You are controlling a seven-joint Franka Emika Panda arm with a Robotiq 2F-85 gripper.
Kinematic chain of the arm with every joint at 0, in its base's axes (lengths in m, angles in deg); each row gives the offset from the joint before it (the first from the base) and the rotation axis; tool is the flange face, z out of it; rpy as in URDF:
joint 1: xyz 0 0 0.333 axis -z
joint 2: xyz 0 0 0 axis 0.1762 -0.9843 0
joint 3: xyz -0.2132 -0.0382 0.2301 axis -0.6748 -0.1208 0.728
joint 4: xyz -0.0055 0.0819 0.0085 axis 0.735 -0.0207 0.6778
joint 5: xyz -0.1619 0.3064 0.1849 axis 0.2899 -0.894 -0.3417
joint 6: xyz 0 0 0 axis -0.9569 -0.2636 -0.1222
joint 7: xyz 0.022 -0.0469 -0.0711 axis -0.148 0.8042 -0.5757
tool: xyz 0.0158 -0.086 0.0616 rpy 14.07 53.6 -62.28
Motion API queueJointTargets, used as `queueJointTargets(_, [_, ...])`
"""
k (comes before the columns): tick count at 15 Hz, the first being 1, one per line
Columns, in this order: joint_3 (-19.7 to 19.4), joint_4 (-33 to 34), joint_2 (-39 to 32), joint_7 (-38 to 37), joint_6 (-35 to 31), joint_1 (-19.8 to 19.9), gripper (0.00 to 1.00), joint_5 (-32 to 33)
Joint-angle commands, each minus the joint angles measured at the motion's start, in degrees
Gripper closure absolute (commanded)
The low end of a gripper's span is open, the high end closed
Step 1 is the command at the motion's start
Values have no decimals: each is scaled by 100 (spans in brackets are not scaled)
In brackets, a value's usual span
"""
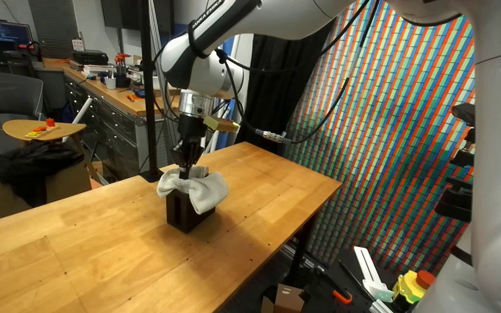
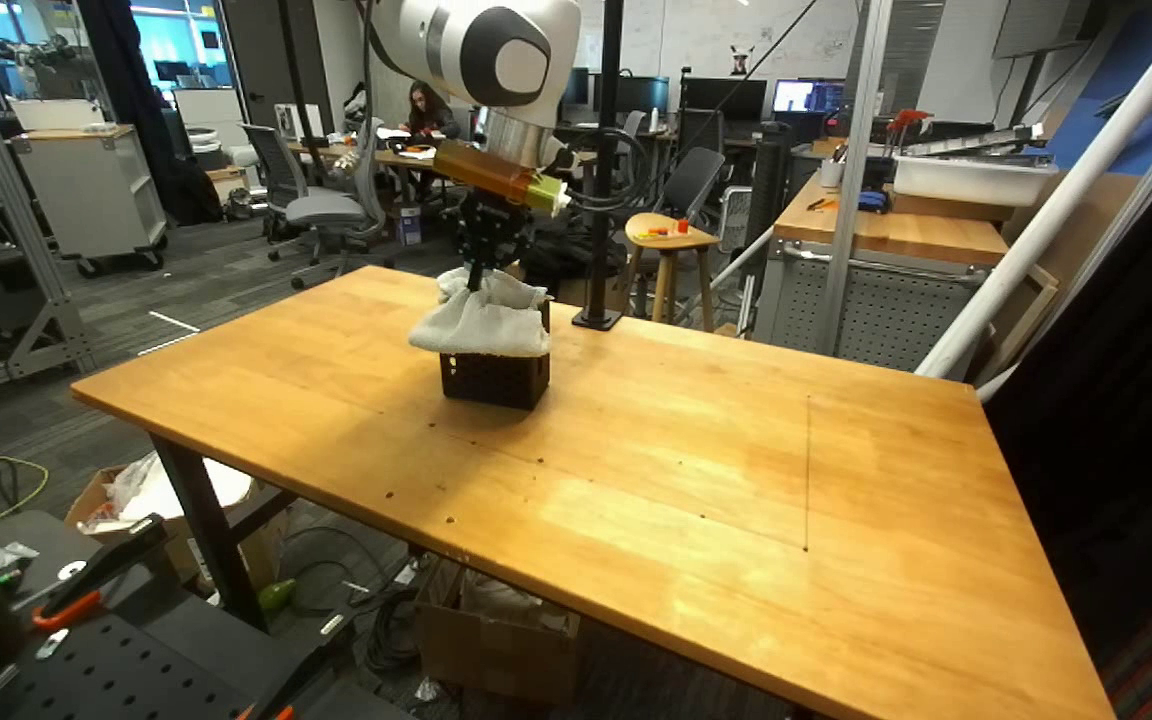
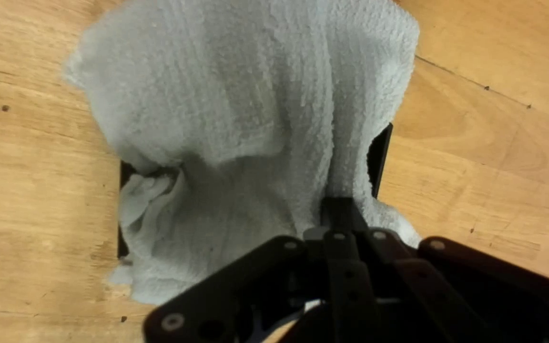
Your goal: Put the white towel in the black object
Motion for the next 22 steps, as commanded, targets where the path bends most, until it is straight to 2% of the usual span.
queueJointTargets(1, [25,6,-141,80,-98,36,98,-163])
queueJointTargets(8, [-39,170,-450,339,-20,208,98,-50])
queueJointTargets(19, [248,722,-1279,1272,57,474,98,-631])
queueJointTargets(22, [234,947,-1380,1412,192,491,98,-616])
